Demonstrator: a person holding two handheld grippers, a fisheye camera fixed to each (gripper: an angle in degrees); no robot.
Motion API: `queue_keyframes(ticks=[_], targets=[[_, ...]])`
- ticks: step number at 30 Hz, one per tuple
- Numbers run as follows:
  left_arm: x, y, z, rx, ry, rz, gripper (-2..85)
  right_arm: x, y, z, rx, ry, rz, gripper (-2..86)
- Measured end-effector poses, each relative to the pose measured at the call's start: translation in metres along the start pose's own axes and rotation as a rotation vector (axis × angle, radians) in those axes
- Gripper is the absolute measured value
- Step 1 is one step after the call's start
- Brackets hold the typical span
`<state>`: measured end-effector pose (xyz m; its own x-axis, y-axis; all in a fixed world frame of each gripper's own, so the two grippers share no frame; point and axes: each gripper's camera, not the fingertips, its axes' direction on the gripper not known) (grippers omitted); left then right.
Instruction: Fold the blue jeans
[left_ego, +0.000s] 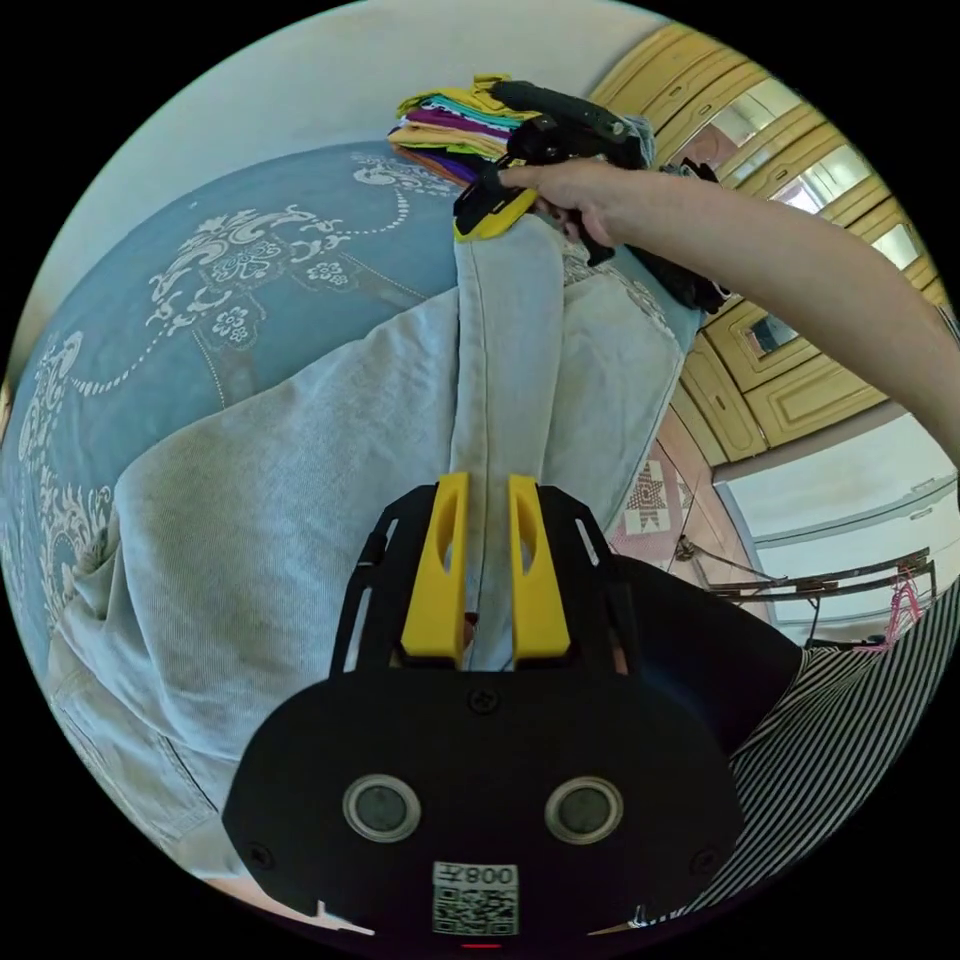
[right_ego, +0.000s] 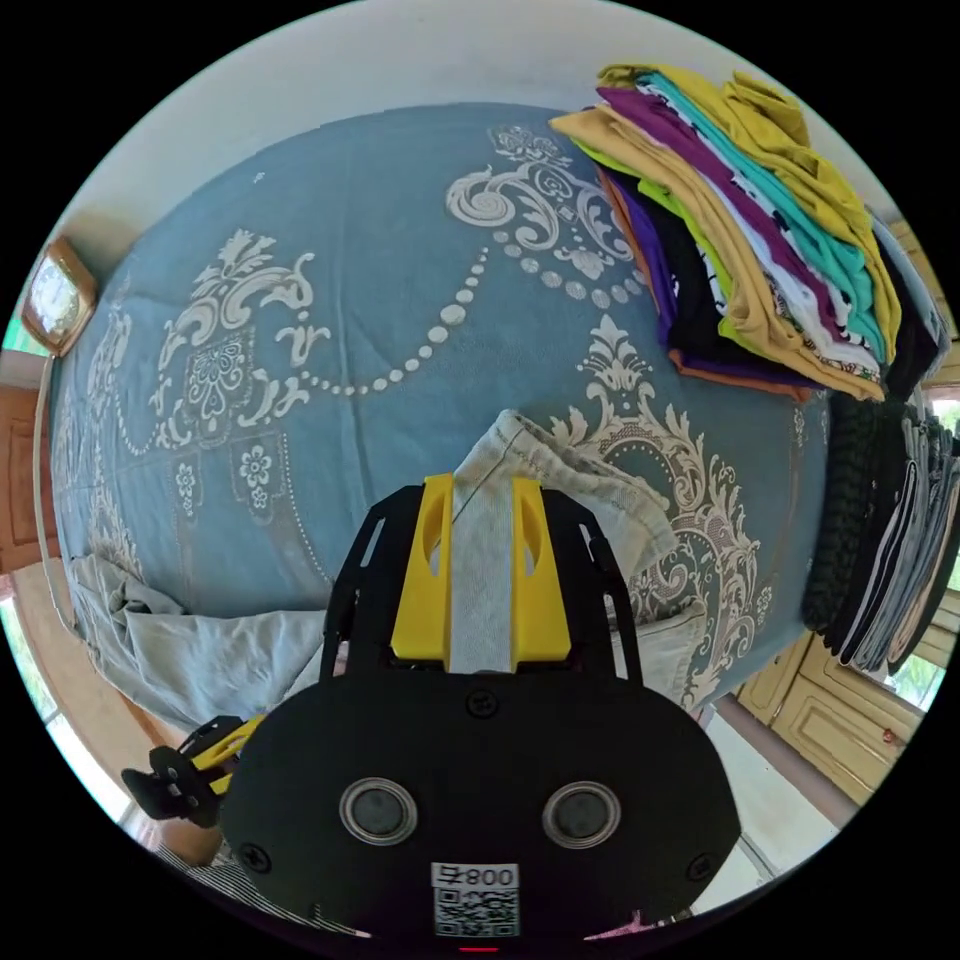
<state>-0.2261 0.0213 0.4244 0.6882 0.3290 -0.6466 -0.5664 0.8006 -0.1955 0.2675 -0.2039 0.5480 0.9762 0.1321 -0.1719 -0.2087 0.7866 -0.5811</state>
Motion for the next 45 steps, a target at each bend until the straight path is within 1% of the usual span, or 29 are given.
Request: queue_keyframes(ticks=[2,7,9,10,13,15,16,18,20,23,25,26,27,30,34,38,39,43,45], targets=[[0.014,-0.017,0.008,-0.011,-0.029,0.004,3.9,0.013,0.001,0.002,0.004,-0.008,0.005,9.0],[0.041,-0.057,0.019,-0.001,-0.007,0.008,1.9,0.056,0.011,0.008,0.007,-0.036,-0.023,7.7],[0.055,-0.077,0.02,0.009,-0.01,0.014,1.5,0.083,0.021,0.009,0.024,-0.101,-0.032,4.0],[0.059,-0.082,0.019,0.013,-0.01,0.019,1.5,0.091,0.024,0.008,0.035,-0.126,-0.027,3.7],[0.082,-0.105,0.014,0.052,-0.012,0.064,1.2,0.136,0.045,-0.002,0.113,-0.279,-0.008,2.6],[0.104,-0.122,0.01,0.072,-0.021,0.12,1.0,0.18,0.074,-0.02,0.207,-0.416,-0.003,2.2],[0.11,-0.126,0.009,0.08,-0.022,0.144,1.0,0.193,0.083,-0.025,0.234,-0.453,0.002,2.1],[0.136,-0.14,0.006,0.091,-0.046,0.237,0.8,0.252,0.127,-0.043,0.35,-0.629,0.032,1.9],[0.155,-0.149,0.008,0.088,-0.057,0.306,0.7,0.296,0.167,-0.048,0.416,-0.731,0.06,1.9],[0.183,-0.167,0.023,0.031,-0.074,0.402,0.7,0.362,0.237,-0.027,0.442,-0.814,0.151,1.8],[0.196,-0.178,0.04,-0.018,-0.08,0.441,0.7,0.395,0.277,0.004,0.407,-0.812,0.248,1.8],[0.204,-0.186,0.052,-0.059,-0.086,0.462,0.7,0.415,0.3,0.03,0.36,-0.817,0.328,1.8],[0.211,-0.194,0.063,-0.097,-0.087,0.478,0.6,0.432,0.322,0.056,0.329,-0.847,0.402,1.8],[0.223,-0.213,0.078,-0.17,-0.064,0.5,0.7,0.462,0.362,0.102,0.292,-0.947,0.524,1.6],[0.226,-0.239,0.069,-0.152,0.008,0.485,1.1,0.481,0.384,0.12,0.31,-0.959,0.569,0.8],[0.211,-0.305,0.056,-0.043,0.083,0.391,3.3,0.498,0.397,0.124,0.346,-0.959,0.562,1.3],[0.205,-0.331,0.06,-0.026,0.104,0.375,4.3,0.501,0.401,0.122,0.366,-0.935,0.569,1.7],[0.189,-0.409,0.091,-0.022,0.093,0.311,6.8,0.503,0.408,0.115,0.382,-0.871,0.564,4.9],[0.181,-0.457,0.119,-0.06,0.083,0.267,7.0,0.498,0.404,0.109,0.365,-0.749,0.537,7.0]])
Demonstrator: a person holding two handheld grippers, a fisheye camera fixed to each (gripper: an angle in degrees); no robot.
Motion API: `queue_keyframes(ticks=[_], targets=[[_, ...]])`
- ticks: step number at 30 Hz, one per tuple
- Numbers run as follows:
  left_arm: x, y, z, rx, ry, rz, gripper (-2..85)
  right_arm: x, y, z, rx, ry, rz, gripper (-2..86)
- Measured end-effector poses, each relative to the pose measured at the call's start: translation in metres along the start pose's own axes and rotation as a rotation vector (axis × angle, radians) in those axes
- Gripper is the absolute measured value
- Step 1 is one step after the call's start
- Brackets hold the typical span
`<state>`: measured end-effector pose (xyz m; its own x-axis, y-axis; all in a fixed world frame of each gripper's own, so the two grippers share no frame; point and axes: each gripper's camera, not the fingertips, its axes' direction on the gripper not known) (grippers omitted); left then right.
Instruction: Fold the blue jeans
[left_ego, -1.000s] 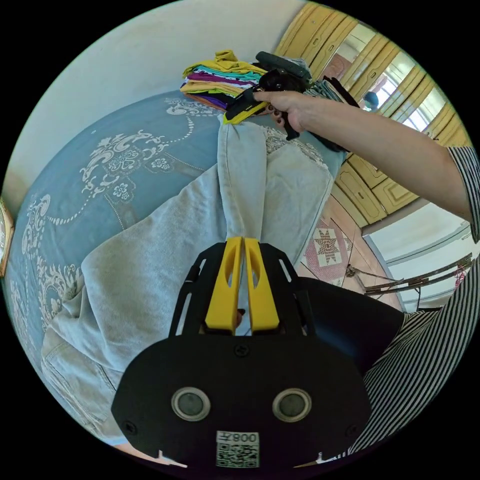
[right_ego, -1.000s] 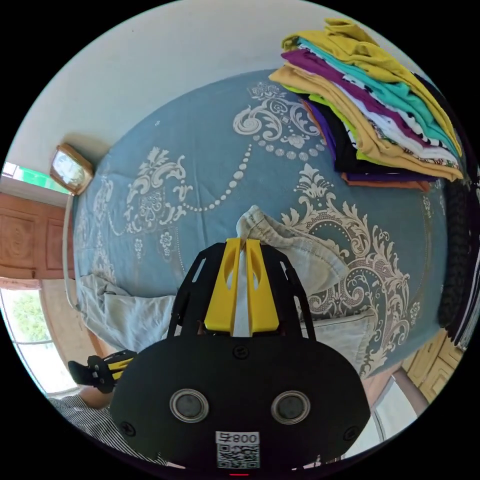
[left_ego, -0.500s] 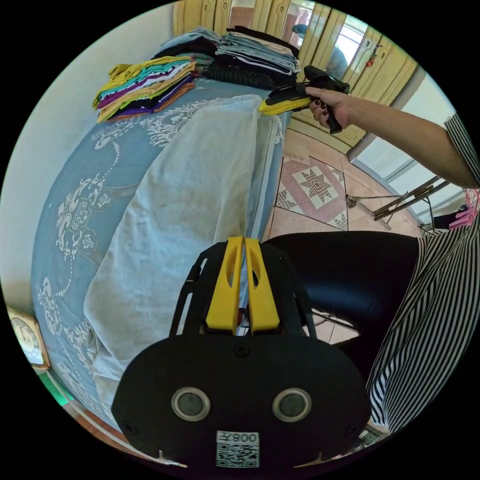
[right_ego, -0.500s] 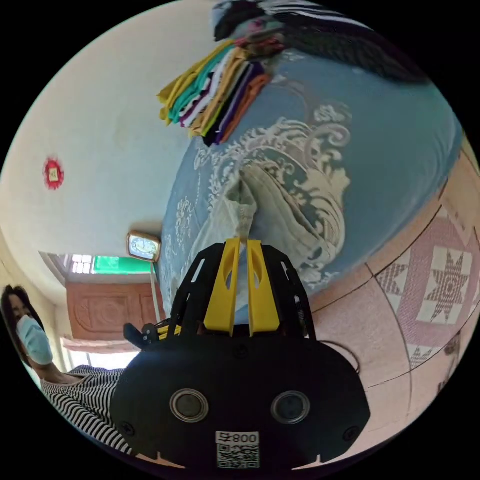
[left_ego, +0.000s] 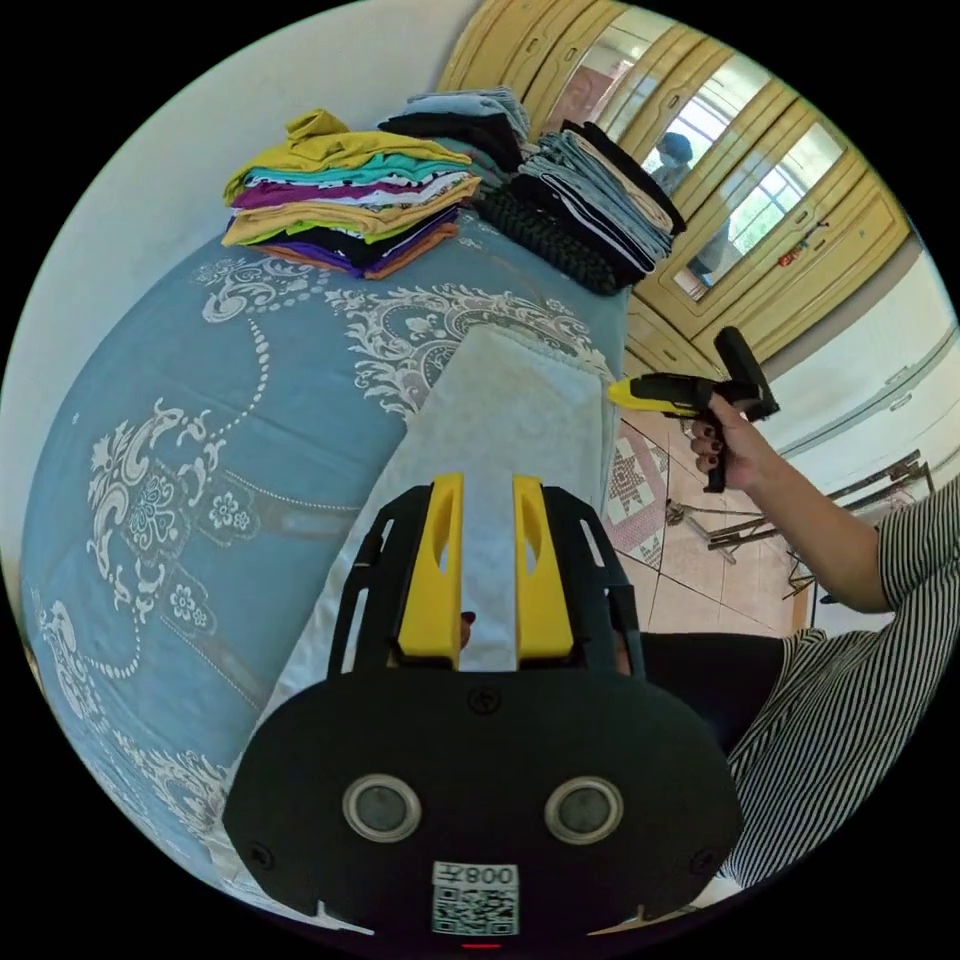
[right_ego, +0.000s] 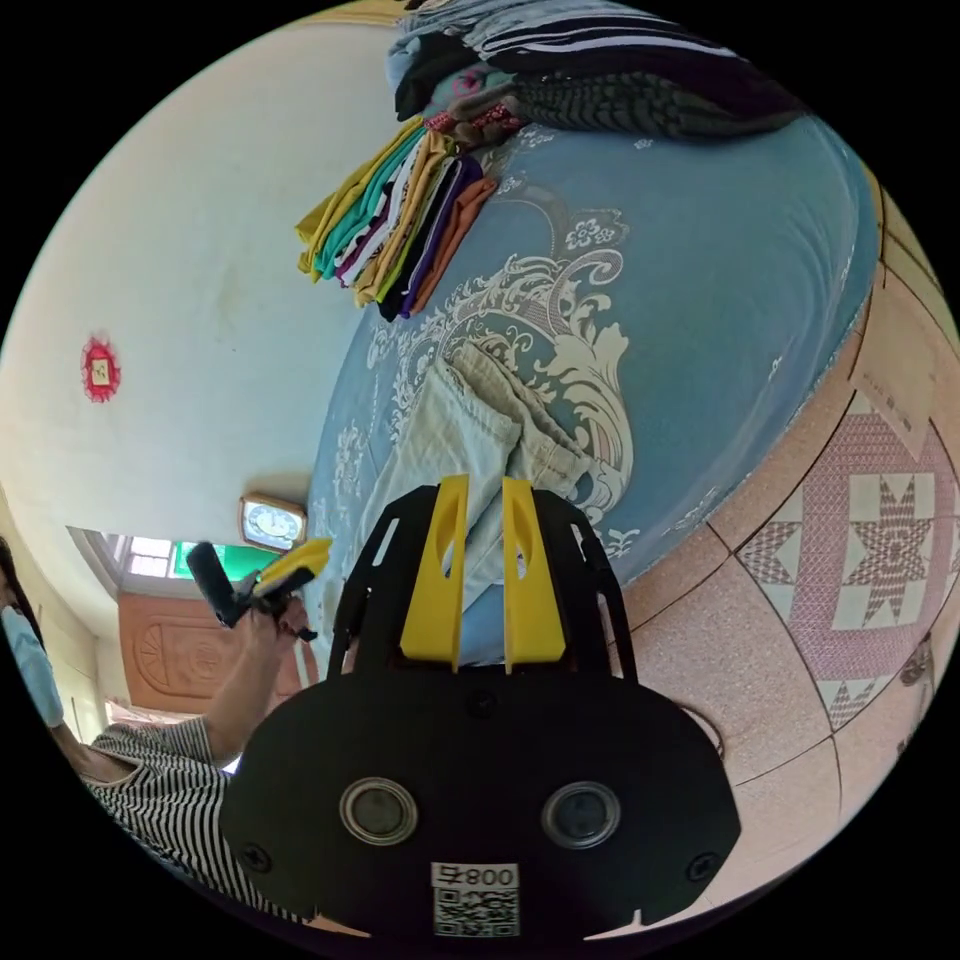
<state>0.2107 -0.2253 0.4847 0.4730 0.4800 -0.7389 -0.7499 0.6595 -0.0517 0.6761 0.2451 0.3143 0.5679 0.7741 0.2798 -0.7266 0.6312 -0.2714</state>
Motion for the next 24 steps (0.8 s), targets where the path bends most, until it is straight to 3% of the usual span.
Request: queue_keyframes(ticks=[11,20,24], targets=[[-0.039,-0.081,0.063,-0.121,-0.042,-0.058,2.7,-0.022,0.002,0.03,-0.011,0.251,-0.063,4.6],[-0.029,-0.075,-0.001,0.052,-0.026,0.052,0.7,-0.051,0.03,0.0,0.083,0.111,-0.198,1.2],[-0.02,-0.08,0.0,0.031,-0.067,0.116,0.7,-0.052,0.048,-0.015,0.122,0.141,-0.22,1.0]])
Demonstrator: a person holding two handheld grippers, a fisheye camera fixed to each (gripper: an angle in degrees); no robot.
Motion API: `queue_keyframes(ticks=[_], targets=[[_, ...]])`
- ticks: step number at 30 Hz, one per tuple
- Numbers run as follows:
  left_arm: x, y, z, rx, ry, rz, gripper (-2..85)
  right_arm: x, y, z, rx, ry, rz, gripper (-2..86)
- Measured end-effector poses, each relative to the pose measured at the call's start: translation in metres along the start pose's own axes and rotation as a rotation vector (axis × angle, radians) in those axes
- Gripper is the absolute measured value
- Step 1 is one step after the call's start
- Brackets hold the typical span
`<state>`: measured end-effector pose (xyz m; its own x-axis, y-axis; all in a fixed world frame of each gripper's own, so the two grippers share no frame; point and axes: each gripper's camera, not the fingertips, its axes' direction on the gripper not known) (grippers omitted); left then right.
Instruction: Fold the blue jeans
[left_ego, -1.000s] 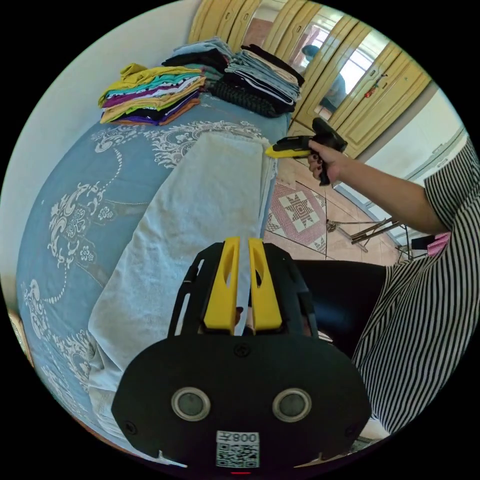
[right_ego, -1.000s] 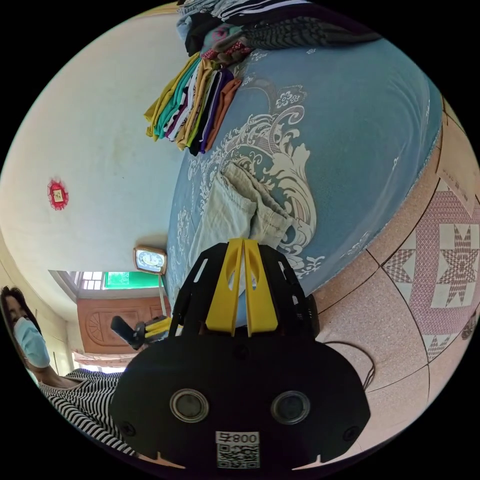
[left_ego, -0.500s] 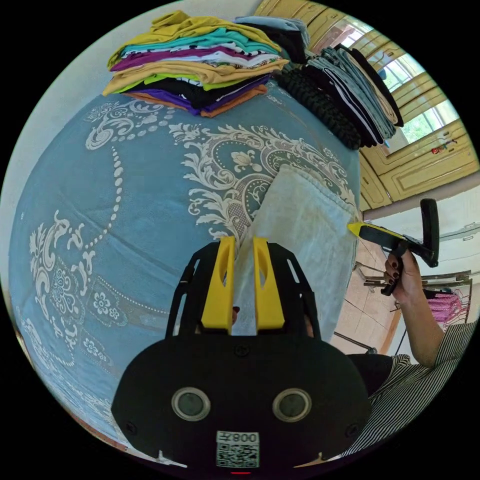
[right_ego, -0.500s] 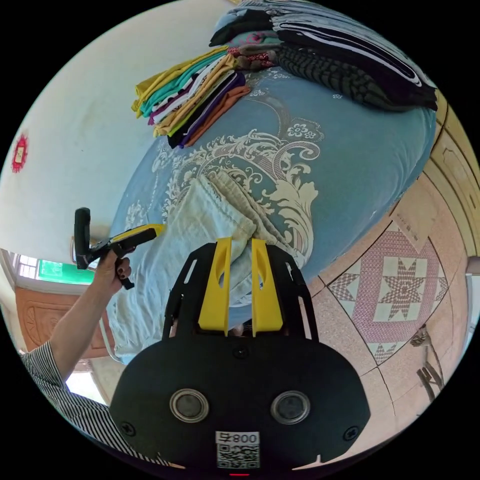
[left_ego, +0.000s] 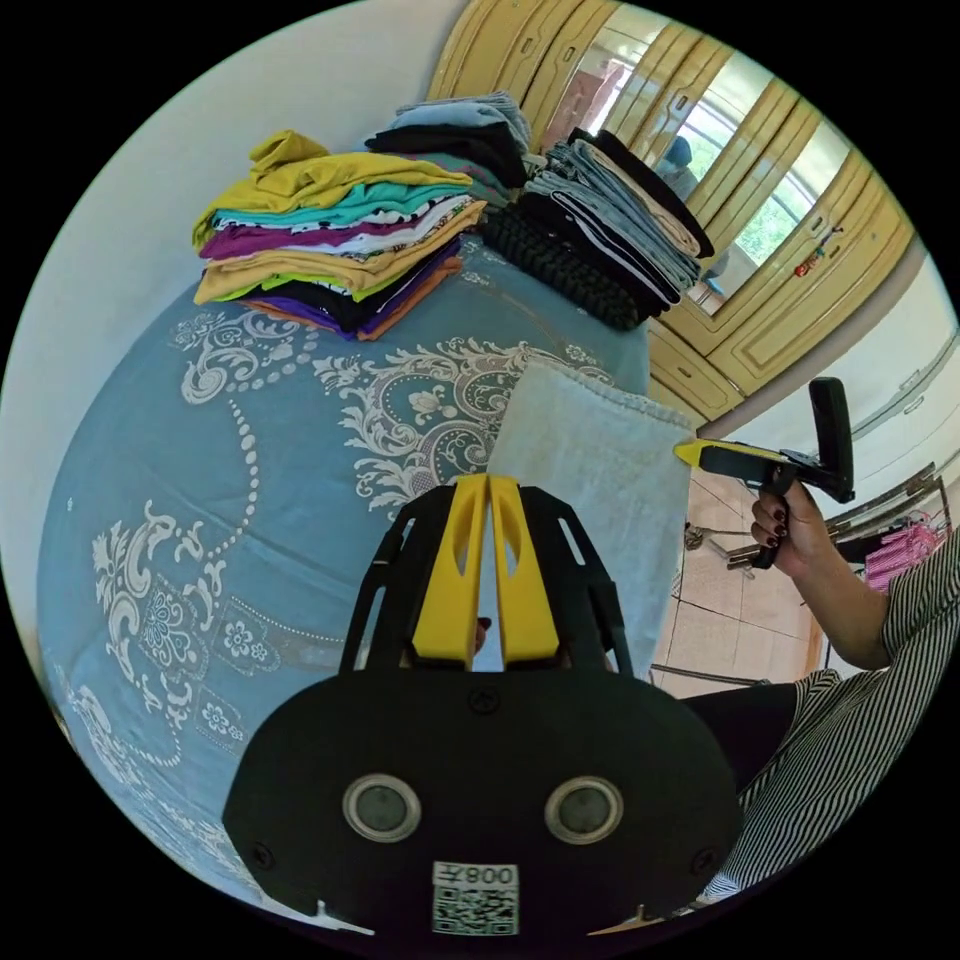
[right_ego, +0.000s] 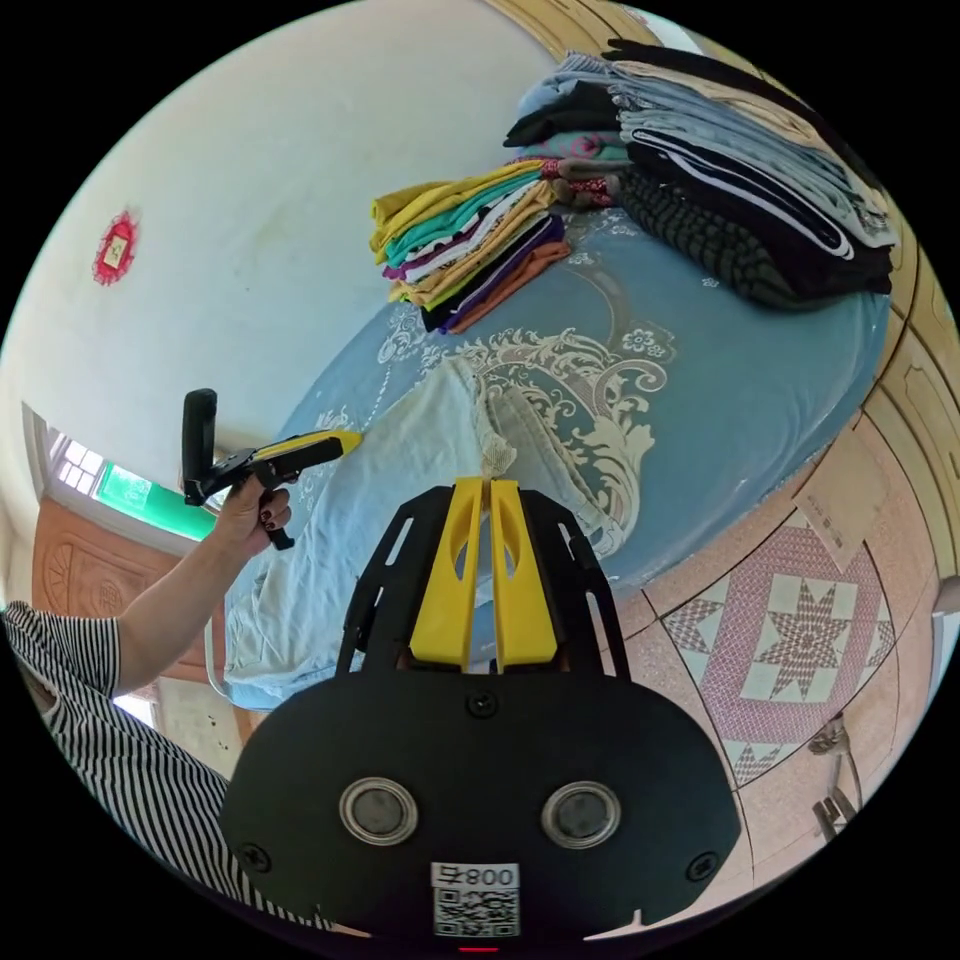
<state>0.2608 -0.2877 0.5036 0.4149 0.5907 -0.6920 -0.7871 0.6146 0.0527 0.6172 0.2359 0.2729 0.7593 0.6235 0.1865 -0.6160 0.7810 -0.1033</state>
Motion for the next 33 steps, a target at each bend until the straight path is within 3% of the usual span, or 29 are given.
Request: queue_keyframes(ticks=[5,13,22,26,29,33], targets=[[-0.002,0.003,0.042,-0.141,-0.066,0.015,0.7,0.023,0.016,0.045,-0.113,0.046,0.083,1.0],[-0.027,0.034,0.026,-0.115,-0.043,-0.013,0.6,-0.002,0.021,0.061,-0.098,0.008,0.11,1.7],[-0.064,0.175,-0.109,0.206,-0.122,-0.243,0.6,-0.047,0.026,0.057,-0.028,0.032,0.138,2.8],[-0.102,0.299,-0.173,0.168,-0.274,-0.452,1.1,-0.122,0.019,0.083,-0.065,0.01,-0.021,1.6],[-0.142,0.377,-0.205,0.058,-0.37,-0.609,1.7,-0.201,0.012,0.125,-0.155,-0.146,-0.213,1.4],[-0.184,0.444,-0.228,-0.021,-0.351,-0.671,3.6,-0.346,0.019,0.208,-0.352,-0.357,-0.568,2.2]])
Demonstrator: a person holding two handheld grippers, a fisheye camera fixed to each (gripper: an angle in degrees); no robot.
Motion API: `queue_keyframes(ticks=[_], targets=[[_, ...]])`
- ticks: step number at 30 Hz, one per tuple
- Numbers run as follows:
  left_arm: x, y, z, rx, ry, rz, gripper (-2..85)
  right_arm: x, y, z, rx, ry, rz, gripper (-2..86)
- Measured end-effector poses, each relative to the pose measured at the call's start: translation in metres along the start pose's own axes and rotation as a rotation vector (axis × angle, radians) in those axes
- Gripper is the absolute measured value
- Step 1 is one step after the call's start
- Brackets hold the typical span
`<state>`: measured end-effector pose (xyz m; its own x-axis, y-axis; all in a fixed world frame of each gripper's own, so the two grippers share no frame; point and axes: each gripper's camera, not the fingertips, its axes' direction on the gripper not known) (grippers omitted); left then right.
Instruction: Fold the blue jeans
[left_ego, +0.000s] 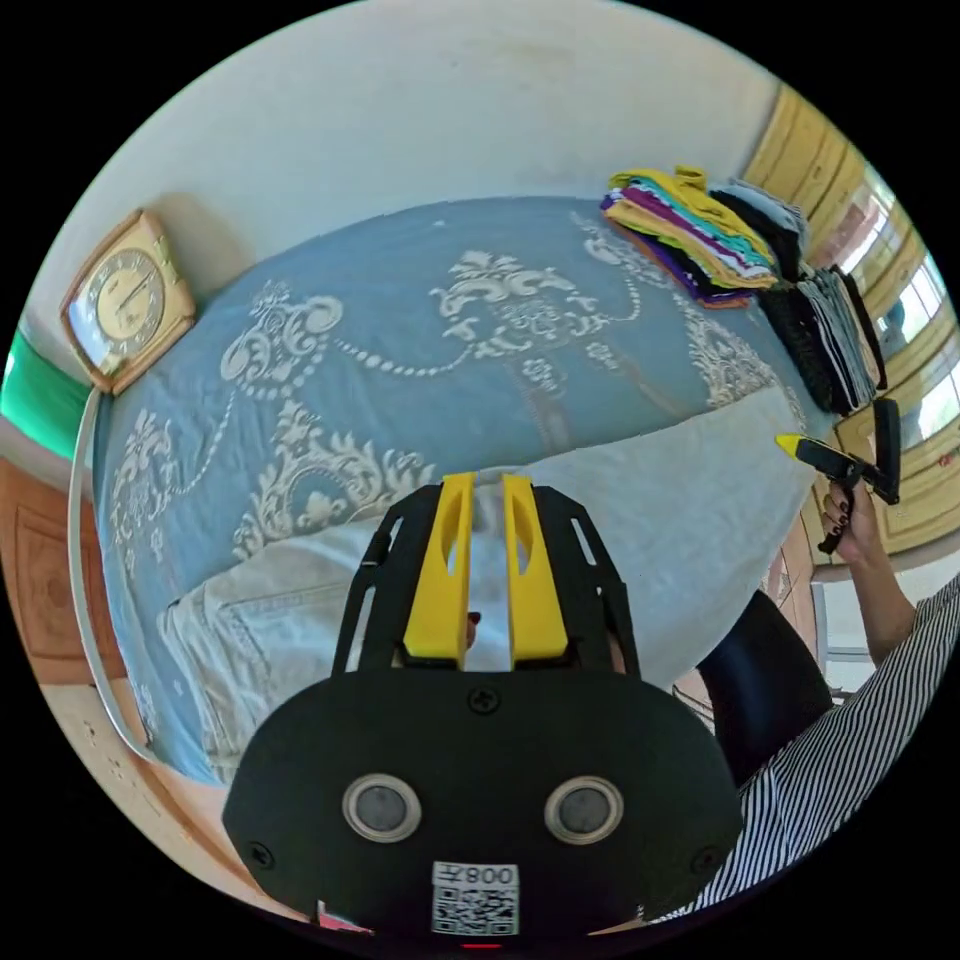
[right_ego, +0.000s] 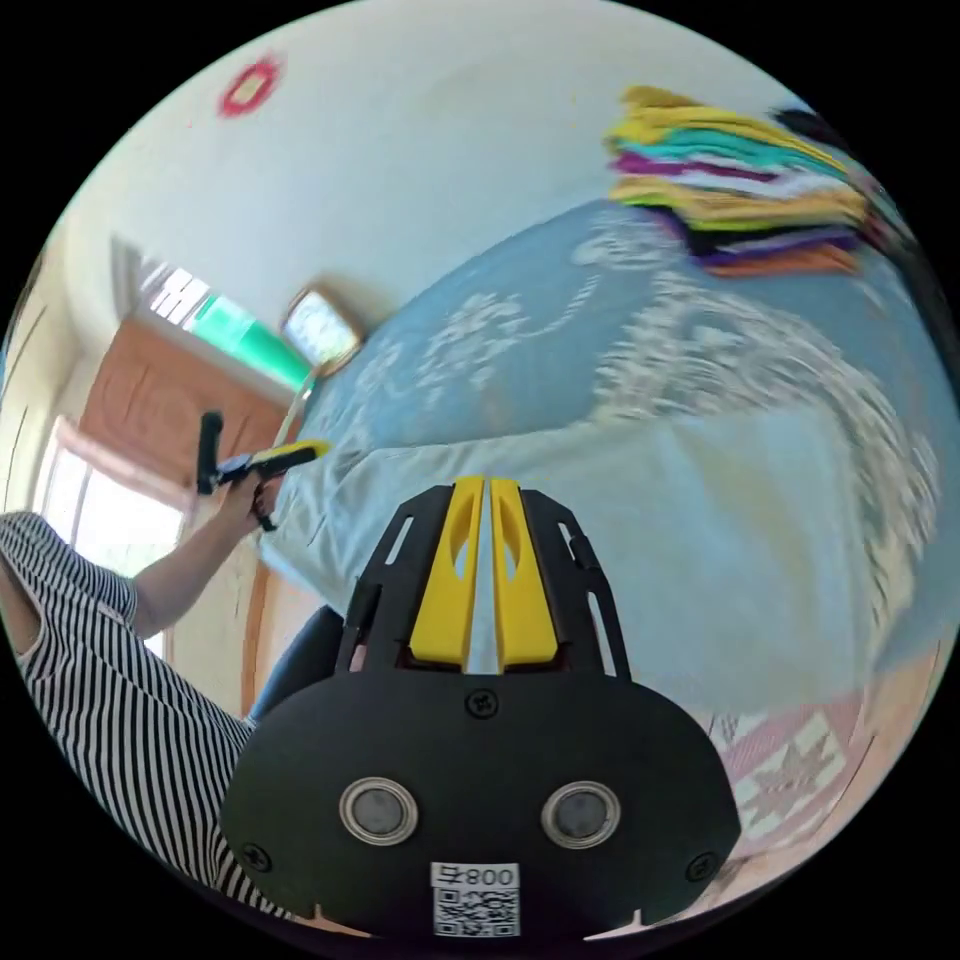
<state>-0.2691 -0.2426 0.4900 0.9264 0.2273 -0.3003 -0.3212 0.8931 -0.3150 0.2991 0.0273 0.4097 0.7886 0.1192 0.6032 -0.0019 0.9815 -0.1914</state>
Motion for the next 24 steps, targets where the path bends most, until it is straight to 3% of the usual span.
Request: queue_keyframes(ticks=[8,12,19,24], targets=[[-0.056,0.011,0.03,-0.136,0.017,0.174,3.6,-0.152,-0.108,0.187,-0.311,-0.076,-0.474,3.7],[-0.093,0.018,0.01,-0.038,0.058,0.149,1.7,-0.191,-0.11,0.261,-0.467,0.007,-0.565,2.6],[-0.147,0.033,0.026,-0.02,0.114,0.067,0.8,-0.215,-0.128,0.29,-0.44,0.006,-0.505,0.7],[-0.184,0.056,0.029,0.026,0.157,0.004,0.7,-0.24,-0.168,0.297,-0.318,0.111,-0.499,1.2]])
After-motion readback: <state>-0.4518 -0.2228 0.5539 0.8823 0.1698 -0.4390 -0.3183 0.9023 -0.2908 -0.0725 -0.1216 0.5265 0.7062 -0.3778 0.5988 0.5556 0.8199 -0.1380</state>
